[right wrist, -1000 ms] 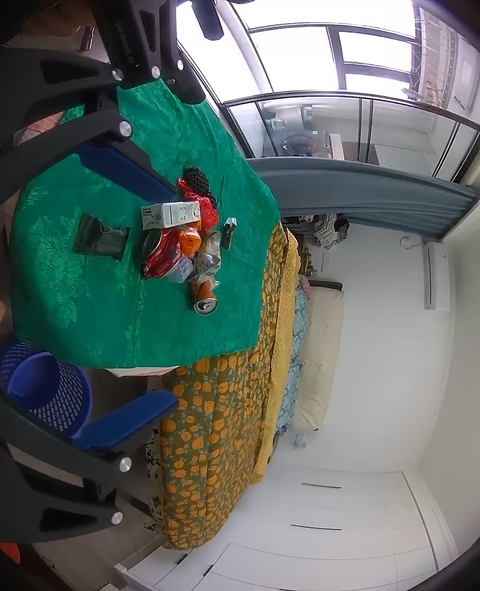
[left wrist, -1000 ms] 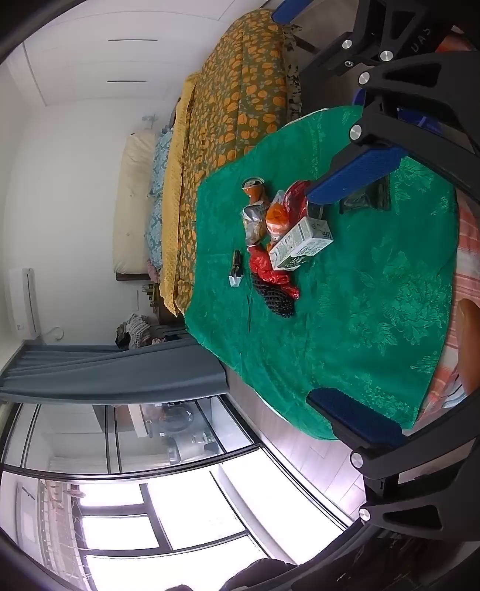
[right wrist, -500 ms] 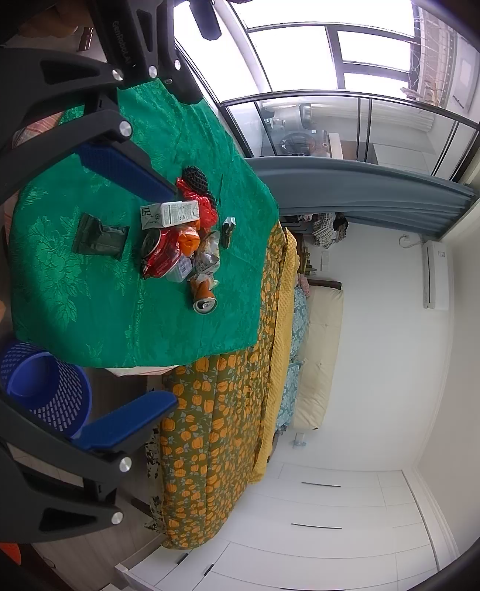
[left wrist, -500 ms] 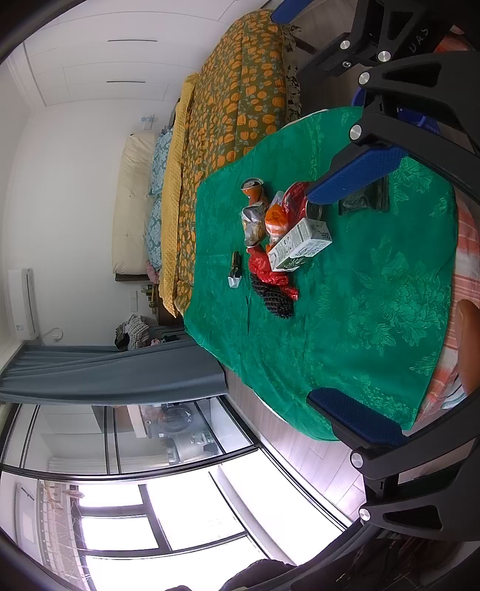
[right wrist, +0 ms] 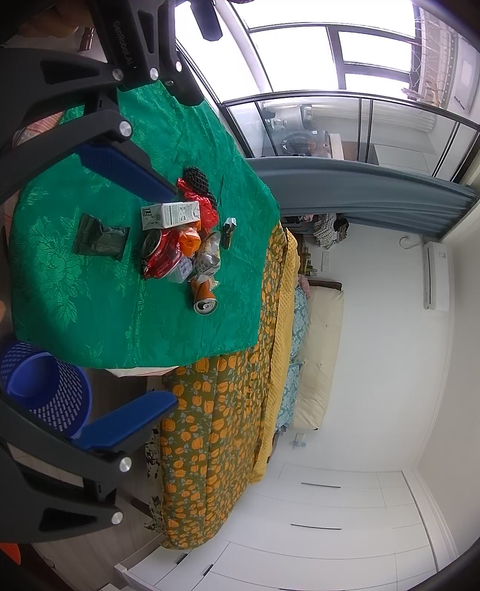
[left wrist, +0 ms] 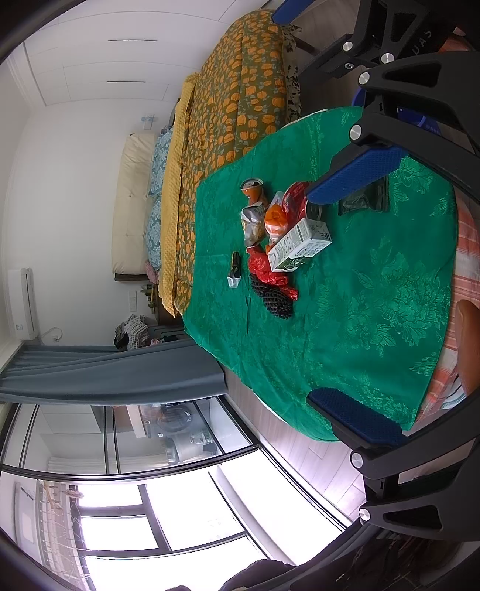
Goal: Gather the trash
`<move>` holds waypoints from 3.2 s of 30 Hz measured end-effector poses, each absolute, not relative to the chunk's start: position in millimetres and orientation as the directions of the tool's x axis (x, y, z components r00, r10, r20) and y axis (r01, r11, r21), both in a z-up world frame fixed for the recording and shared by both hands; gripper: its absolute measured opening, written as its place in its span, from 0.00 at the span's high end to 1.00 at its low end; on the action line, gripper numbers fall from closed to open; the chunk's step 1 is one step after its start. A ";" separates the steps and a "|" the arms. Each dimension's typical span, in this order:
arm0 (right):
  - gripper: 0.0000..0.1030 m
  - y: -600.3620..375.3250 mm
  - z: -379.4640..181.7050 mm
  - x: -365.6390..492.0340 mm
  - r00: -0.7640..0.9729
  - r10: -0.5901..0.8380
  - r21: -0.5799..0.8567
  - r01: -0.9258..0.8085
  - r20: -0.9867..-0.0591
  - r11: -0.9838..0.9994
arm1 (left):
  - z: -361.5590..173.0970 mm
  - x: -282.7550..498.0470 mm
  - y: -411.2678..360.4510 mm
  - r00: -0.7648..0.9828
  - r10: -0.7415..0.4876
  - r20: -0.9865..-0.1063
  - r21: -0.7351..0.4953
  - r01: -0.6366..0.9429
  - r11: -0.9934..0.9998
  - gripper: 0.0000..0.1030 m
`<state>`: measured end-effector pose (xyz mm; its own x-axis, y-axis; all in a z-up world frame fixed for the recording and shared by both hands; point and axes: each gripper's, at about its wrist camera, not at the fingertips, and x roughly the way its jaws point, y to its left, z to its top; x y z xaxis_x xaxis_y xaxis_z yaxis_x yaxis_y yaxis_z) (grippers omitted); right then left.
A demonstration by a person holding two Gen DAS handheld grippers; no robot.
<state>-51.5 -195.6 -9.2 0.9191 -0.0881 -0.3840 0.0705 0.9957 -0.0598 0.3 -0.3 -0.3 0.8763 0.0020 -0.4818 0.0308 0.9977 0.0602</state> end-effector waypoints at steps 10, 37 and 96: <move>0.04 -195.8 -9.5 -50.2 0.919 -0.088 -0.060 0.070 -0.385 0.996 | -0.2 0.2 -0.3 0.876 0.002 -0.482 0.060 0.030 0.998 0.04; 0.04 -197.1 -9.7 -48.9 0.919 -0.087 -0.060 0.070 -0.385 0.996 | -0.3 0.3 -0.3 0.875 0.003 -0.483 0.061 0.030 0.998 0.04; 0.04 -213.9 -17.1 -44.5 0.909 -0.111 -0.047 0.100 -0.401 0.994 | -6.5 2.7 2.0 0.874 0.008 -0.485 0.067 0.028 0.997 0.04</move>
<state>-44.5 -213.9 -17.1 0.9094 -0.1106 -0.4010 0.1001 0.9939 -0.0473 2.7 2.0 -6.5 0.8744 0.0080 -0.4851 0.0277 0.9974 0.0665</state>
